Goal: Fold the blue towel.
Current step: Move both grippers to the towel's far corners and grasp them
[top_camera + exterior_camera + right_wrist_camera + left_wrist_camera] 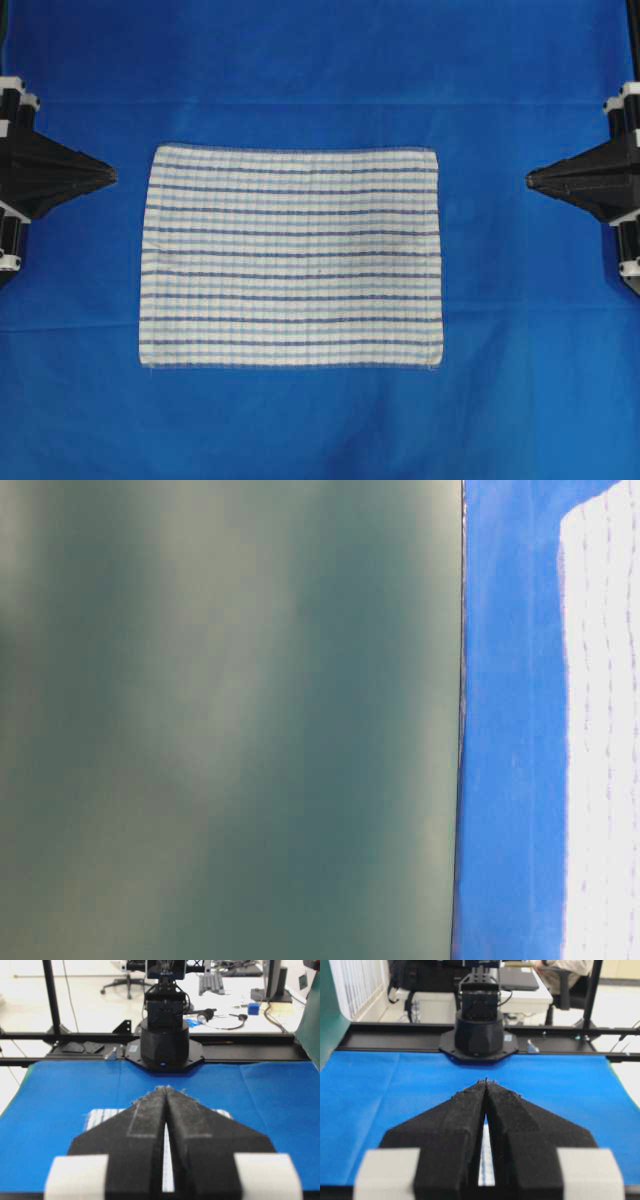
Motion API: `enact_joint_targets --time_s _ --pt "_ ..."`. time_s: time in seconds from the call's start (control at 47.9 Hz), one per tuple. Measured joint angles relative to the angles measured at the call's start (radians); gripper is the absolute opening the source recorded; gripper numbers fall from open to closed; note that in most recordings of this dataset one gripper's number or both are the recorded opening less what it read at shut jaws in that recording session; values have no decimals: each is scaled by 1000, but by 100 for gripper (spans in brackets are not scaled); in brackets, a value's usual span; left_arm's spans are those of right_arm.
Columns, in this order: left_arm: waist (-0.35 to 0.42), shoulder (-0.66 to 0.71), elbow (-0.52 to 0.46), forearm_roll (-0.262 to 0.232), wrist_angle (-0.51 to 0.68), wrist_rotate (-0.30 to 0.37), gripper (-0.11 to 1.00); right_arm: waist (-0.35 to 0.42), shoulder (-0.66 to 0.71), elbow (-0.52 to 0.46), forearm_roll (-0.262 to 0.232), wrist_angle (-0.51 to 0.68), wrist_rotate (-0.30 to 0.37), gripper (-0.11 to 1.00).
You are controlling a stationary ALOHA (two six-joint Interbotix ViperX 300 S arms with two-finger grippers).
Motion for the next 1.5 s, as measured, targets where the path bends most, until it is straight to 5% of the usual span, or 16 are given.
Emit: enact_joint_targets --time_s 0.251,0.69,0.773,0.961,1.066,1.504 --pt "9 15 0 -23 63 -6 0 -15 64 -21 3 48 15 0" --pt "127 178 44 -28 58 -21 1 -199 307 -28 6 106 100 1" --pt "143 222 63 -29 40 -23 10 -232 387 -41 8 121 100 7" --pt "199 374 89 -32 -11 -25 60 -267 574 -78 8 129 100 57" --pt "245 471 91 -34 -25 -25 85 -285 666 -100 8 127 100 55" --pt "380 773 80 -35 -137 -26 86 -367 948 -155 8 46 100 53"
